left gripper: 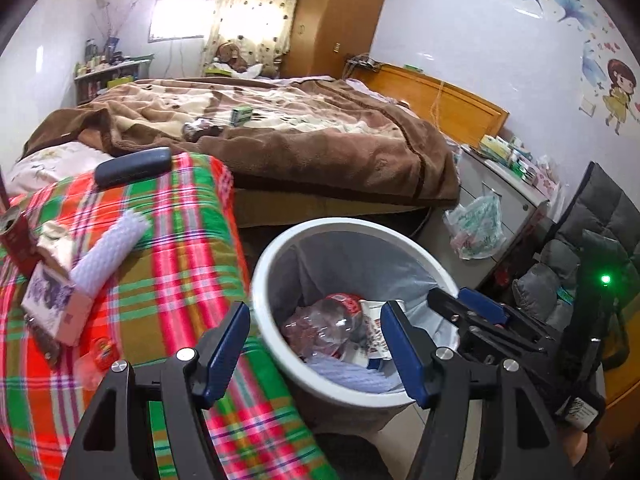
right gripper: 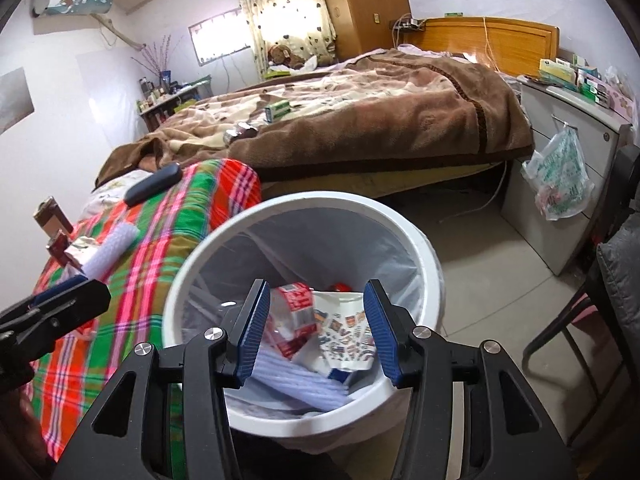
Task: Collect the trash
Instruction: 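Move both open tools back over the trash on the bed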
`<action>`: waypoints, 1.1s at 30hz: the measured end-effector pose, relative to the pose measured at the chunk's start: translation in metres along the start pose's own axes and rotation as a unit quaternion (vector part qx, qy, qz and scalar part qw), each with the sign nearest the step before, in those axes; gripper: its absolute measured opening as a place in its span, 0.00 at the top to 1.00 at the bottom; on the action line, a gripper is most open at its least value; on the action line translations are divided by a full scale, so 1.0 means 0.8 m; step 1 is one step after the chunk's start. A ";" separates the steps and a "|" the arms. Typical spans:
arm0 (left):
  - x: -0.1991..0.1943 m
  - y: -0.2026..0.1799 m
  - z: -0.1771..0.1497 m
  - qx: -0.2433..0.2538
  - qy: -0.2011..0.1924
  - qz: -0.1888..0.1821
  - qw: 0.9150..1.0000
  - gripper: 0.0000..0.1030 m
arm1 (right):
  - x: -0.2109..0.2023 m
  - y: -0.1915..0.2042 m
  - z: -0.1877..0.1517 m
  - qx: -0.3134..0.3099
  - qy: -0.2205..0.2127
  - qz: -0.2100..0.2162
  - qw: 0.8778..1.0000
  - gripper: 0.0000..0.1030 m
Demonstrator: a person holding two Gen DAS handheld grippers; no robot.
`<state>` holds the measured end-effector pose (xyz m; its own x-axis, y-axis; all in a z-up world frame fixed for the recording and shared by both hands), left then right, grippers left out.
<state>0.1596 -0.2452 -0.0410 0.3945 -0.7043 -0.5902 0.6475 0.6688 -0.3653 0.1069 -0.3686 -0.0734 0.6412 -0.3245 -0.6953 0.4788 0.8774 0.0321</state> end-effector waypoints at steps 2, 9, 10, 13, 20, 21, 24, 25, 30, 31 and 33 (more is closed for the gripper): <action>-0.010 0.009 -0.002 -0.005 -0.005 0.007 1.000 0.35 | -0.004 0.006 0.001 -0.001 -0.005 0.004 1.000 0.51; -0.049 0.044 -0.013 -0.026 -0.026 0.031 0.999 0.35 | -0.015 0.037 -0.002 -0.012 -0.015 0.027 0.999 0.51; -0.056 0.051 -0.015 -0.031 -0.030 0.036 0.998 0.35 | -0.016 0.043 -0.003 -0.015 -0.016 0.031 0.999 0.51; -0.075 0.068 -0.020 -0.039 -0.039 0.053 0.997 0.35 | -0.020 0.056 -0.006 -0.023 -0.019 0.039 0.999 0.51; -0.123 0.105 -0.033 -0.055 -0.062 0.098 0.992 0.35 | -0.027 0.090 -0.011 -0.043 -0.022 0.065 0.997 0.51; -0.128 0.108 -0.034 -0.055 -0.064 0.105 0.991 0.35 | -0.028 0.093 -0.012 -0.045 -0.021 0.068 0.996 0.51; -0.144 0.122 -0.040 -0.057 -0.068 0.122 0.989 0.35 | -0.032 0.109 -0.016 -0.056 -0.020 0.075 0.995 0.51; -0.149 0.127 -0.043 -0.063 -0.069 0.123 0.988 0.35 | -0.033 0.113 -0.018 -0.059 -0.020 0.077 0.995 0.51; -0.170 0.149 -0.055 -0.076 -0.073 0.142 0.984 0.35 | -0.038 0.135 -0.025 -0.073 -0.017 0.094 0.993 0.51; -0.175 0.153 -0.056 -0.077 -0.075 0.145 0.984 0.35 | -0.038 0.141 -0.026 -0.078 -0.016 0.097 0.992 0.51; -0.181 0.160 -0.059 -0.081 -0.074 0.152 0.982 0.35 | -0.039 0.152 -0.029 -0.088 -0.014 0.104 0.991 0.51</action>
Point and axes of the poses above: each gripper's, at about its wrist camera, not at the fingertips, and x roughly the way its jaws point, y to its left, z to its top, the point moved 8 cm from there along x, roughly the way its jaws point, and after that the axes turned 14 degrees about -z, right-handed, at the moved point
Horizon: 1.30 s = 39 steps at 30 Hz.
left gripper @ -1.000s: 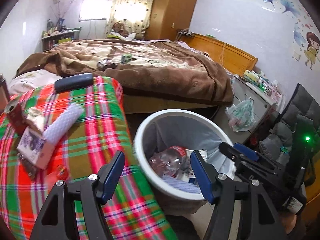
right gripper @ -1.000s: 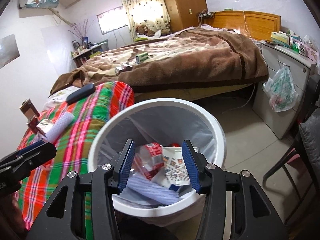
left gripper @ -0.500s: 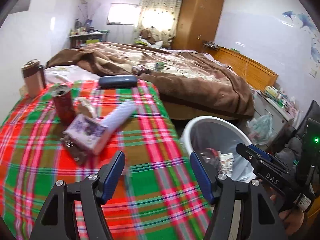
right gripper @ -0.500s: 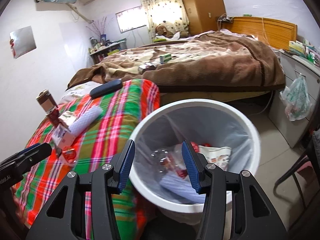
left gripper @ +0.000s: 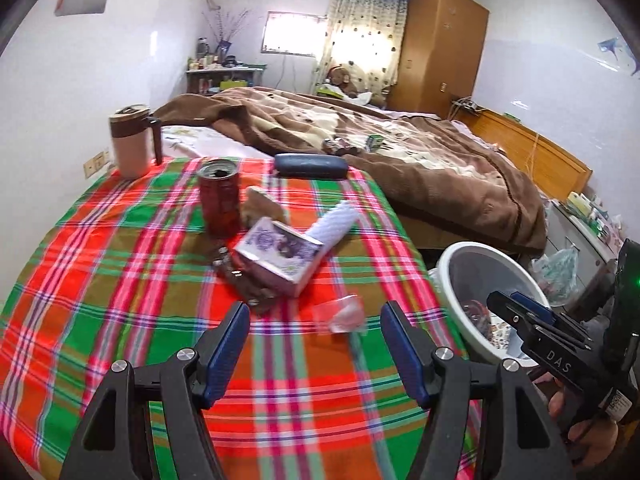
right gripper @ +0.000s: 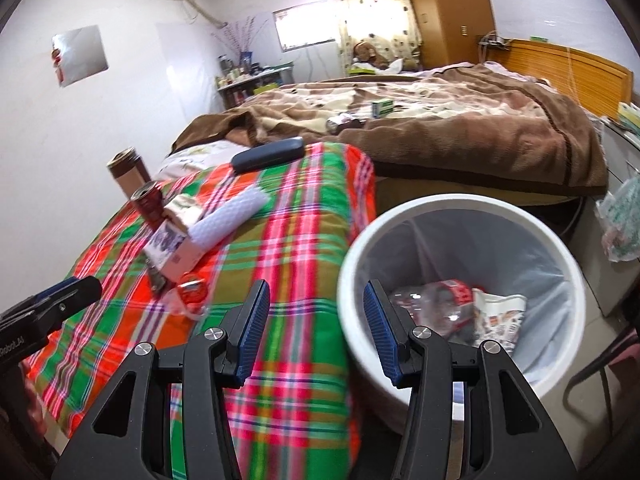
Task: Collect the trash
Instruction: 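Move both open tools back over the trash on the bed, then grasp the clear red-lidded jelly cup with the right tool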
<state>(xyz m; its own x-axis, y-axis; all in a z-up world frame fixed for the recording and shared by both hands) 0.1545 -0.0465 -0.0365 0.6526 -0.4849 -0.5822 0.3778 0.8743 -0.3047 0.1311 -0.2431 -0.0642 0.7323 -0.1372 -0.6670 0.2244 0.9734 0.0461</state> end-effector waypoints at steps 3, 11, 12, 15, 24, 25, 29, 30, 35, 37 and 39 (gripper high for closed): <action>-0.007 0.019 -0.002 -0.008 -0.001 0.012 1.000 0.35 | 0.001 0.017 -0.002 -0.012 0.001 0.010 1.000 0.51; -0.009 0.082 -0.016 -0.050 0.006 0.039 0.998 0.35 | 0.008 0.068 -0.010 -0.053 0.016 0.050 0.997 0.51; -0.009 0.089 -0.019 -0.056 0.009 0.042 0.998 0.35 | 0.010 0.076 -0.013 -0.060 0.021 0.058 0.996 0.51; -0.009 0.101 -0.023 -0.063 0.011 0.047 0.997 0.35 | 0.015 0.095 -0.020 -0.077 0.032 0.079 0.993 0.51; 0.004 0.127 -0.026 -0.079 0.023 0.049 0.995 0.35 | 0.034 0.134 -0.036 -0.098 0.079 0.115 0.985 0.58; 0.006 0.129 -0.026 -0.080 0.025 0.048 0.995 0.35 | 0.036 0.137 -0.037 -0.099 0.083 0.118 0.985 0.60; 0.016 0.131 -0.022 -0.083 0.028 0.040 0.995 0.35 | 0.039 0.145 -0.039 -0.106 0.088 0.126 0.982 0.78; 0.019 0.131 -0.021 -0.082 0.031 0.039 0.995 0.35 | 0.039 0.147 -0.039 -0.108 0.089 0.130 0.982 0.86; 0.036 0.130 -0.017 -0.080 0.042 0.035 0.995 0.35 | 0.041 0.149 -0.039 -0.109 0.088 0.129 0.982 0.93; 0.045 0.130 -0.013 -0.082 0.047 0.030 0.995 0.35 | 0.043 0.146 -0.036 -0.103 0.084 0.121 0.984 0.93; 0.053 0.131 -0.011 -0.083 0.051 0.033 0.995 0.35 | 0.044 0.141 -0.031 -0.095 0.074 0.106 0.987 0.93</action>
Point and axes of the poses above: each gripper's, at about its wrist camera, not at the fingertips, and x roughly the way its jaws point, y to its left, z to its top, the point moved 8 cm from there along x, roughly the way its jaws point, and after that the axes turned 14 degrees about -z, right-handed, at the moved point
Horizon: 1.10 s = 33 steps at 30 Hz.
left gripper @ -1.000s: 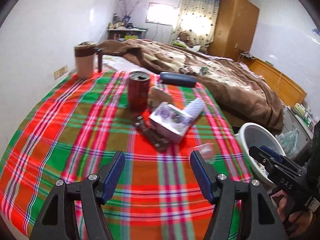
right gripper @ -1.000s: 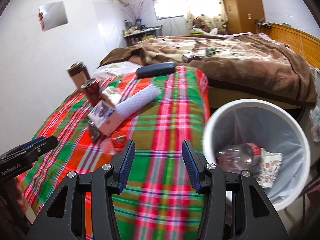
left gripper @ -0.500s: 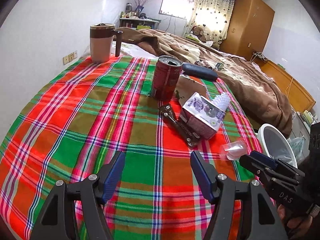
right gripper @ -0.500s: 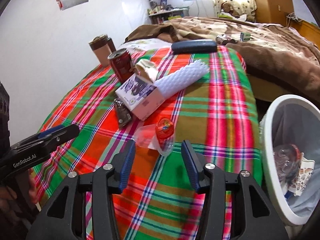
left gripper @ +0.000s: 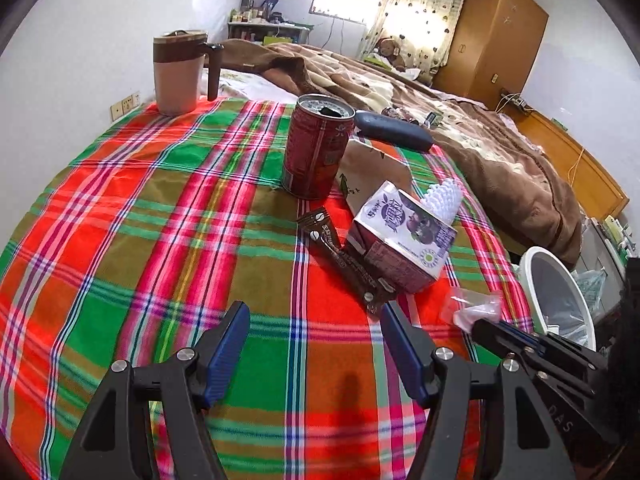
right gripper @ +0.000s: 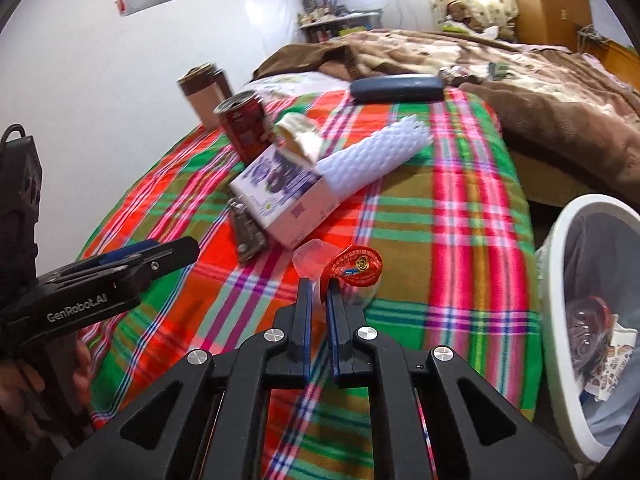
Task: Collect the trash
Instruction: 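Grasp the clear red-lidded jelly cup with the right tool, then grasp the brown coffee stick packet with the left tool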
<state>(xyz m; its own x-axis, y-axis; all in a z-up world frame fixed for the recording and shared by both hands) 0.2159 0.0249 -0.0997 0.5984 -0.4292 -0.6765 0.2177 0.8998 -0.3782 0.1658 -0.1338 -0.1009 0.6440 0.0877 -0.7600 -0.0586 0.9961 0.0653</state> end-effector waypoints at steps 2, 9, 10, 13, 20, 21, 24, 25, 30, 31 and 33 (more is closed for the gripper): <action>0.010 0.002 0.005 -0.001 0.003 0.006 1.000 0.35 | -0.003 -0.003 0.004 0.001 -0.012 -0.013 1.000 0.94; 0.041 0.005 0.018 -0.011 0.017 0.013 1.000 0.35 | -0.003 -0.005 0.005 0.000 -0.019 -0.018 1.000 0.94; 0.046 0.005 0.020 -0.013 0.019 0.013 1.000 0.35 | -0.002 -0.006 0.006 0.002 -0.019 -0.018 1.000 0.94; 0.050 0.006 0.026 -0.018 0.011 0.018 1.000 0.35 | 0.001 -0.009 0.006 0.007 -0.016 -0.015 1.000 0.94; 0.073 0.005 0.034 -0.003 0.024 0.046 0.999 0.35 | 0.000 -0.011 0.009 0.009 -0.022 -0.017 1.000 0.94; 0.075 0.004 0.036 -0.002 0.024 0.048 0.999 0.35 | 0.000 -0.011 0.009 0.010 -0.022 -0.016 1.000 0.94; 0.077 0.005 0.037 -0.002 0.021 0.055 0.998 0.35 | -0.001 -0.011 0.009 0.011 -0.023 -0.016 1.000 0.94; 0.077 0.006 0.037 0.000 0.020 0.058 0.998 0.37 | -0.001 -0.012 0.009 0.012 -0.023 -0.016 1.000 0.94; 0.072 0.014 0.039 -0.005 0.017 0.067 0.998 0.58 | -0.002 -0.013 0.009 0.016 -0.024 -0.014 0.999 0.94; 0.070 0.017 0.039 -0.006 0.017 0.073 0.997 0.63 | -0.003 -0.014 0.009 0.017 -0.024 -0.014 0.999 0.94; 0.066 0.024 0.039 -0.010 0.014 0.079 0.997 0.75 | -0.004 -0.014 0.009 0.018 -0.025 -0.013 0.999 0.94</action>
Point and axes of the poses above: each gripper's, at about its wrist camera, not at the fingertips, and x roughly the way its jaws point, y to its left, z to its top, the point moved 8 cm from there along x, roughly the way its jaws point, and after that the axes turned 14 degrees about -z, right-handed, at the moved point
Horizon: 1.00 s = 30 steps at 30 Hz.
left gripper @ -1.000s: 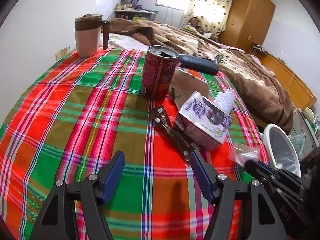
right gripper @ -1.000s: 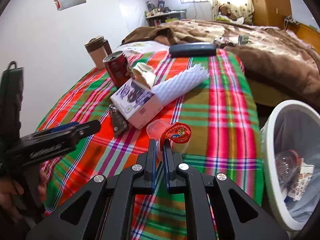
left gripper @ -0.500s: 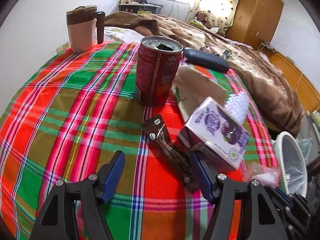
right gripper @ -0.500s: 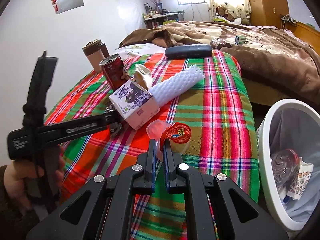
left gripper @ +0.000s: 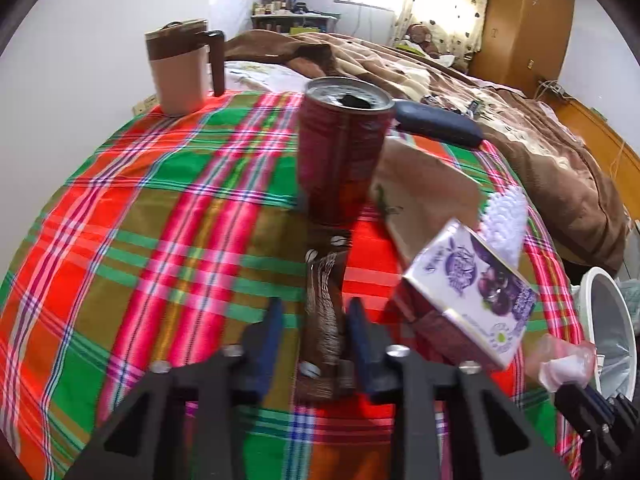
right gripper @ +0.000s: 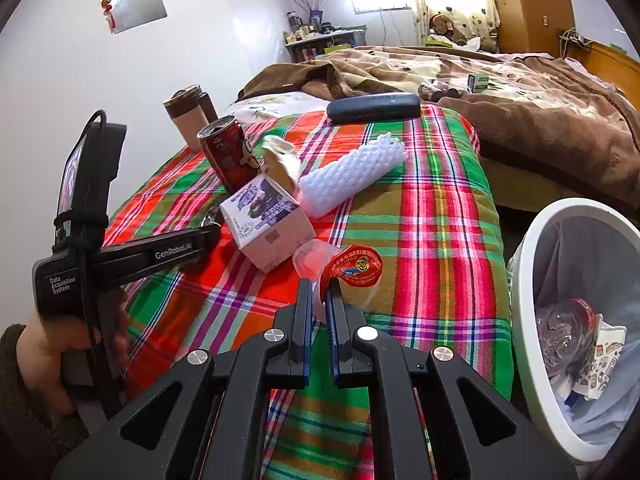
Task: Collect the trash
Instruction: 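Grasp the brown coffee stick packet with the left tool, then carry the jelly cup with the right tool while the left tool carries the packet to the bin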
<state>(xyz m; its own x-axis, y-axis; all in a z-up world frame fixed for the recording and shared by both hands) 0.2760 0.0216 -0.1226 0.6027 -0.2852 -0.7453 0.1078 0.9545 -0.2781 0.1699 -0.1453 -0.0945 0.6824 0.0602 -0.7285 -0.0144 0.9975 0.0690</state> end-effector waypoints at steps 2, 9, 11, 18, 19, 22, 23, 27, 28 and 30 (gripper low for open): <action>-0.002 0.004 -0.002 -0.007 -0.001 -0.006 1.000 0.77 | -0.001 0.000 0.000 -0.001 -0.001 -0.001 1.000 0.94; -0.009 0.005 -0.006 -0.007 -0.005 -0.017 1.000 0.79 | -0.004 -0.004 0.000 0.003 -0.007 -0.007 1.000 0.94; -0.012 0.005 -0.008 -0.008 -0.008 -0.022 1.000 0.79 | -0.005 -0.005 0.000 0.006 -0.008 -0.008 1.000 0.94; -0.034 -0.001 -0.019 -0.001 -0.025 -0.035 0.999 0.79 | -0.010 -0.007 0.002 0.010 -0.014 -0.009 1.000 0.94; -0.038 -0.002 -0.022 -0.002 -0.025 -0.036 0.999 0.79 | -0.011 -0.007 0.002 0.010 -0.016 -0.009 1.000 0.94; -0.051 -0.007 -0.027 0.017 -0.033 -0.025 0.999 0.79 | -0.015 -0.008 0.003 0.009 -0.022 -0.011 1.000 0.94; -0.057 -0.011 -0.030 0.020 -0.033 -0.031 0.999 0.79 | -0.017 -0.008 0.003 0.010 -0.023 -0.011 1.000 0.94; -0.077 -0.023 -0.038 0.030 -0.041 -0.038 0.998 0.79 | -0.025 -0.011 0.004 0.016 -0.030 -0.009 0.999 0.94; -0.081 -0.026 -0.039 0.031 -0.042 -0.041 0.998 0.79 | -0.028 -0.011 0.004 0.016 -0.032 -0.010 0.999 0.94; -0.090 -0.033 -0.042 0.036 -0.046 -0.048 0.997 0.79 | -0.033 -0.014 0.005 0.018 -0.036 -0.010 0.999 0.94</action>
<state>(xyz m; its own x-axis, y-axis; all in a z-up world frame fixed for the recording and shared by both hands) 0.2029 0.0142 -0.0819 0.6571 -0.3688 -0.6574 0.2224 0.9282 -0.2983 0.1552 -0.1582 -0.0731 0.7338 0.0360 -0.6784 0.0255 0.9964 0.0805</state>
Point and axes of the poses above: each gripper's, at about its wrist camera, not at the fingertips, and x roughly the way its jaws point, y to its left, z to its top, the point moved 8 cm from there along x, roughly the way its jaws point, and after that the axes turned 14 degrees about -z, right-handed, at the moved point
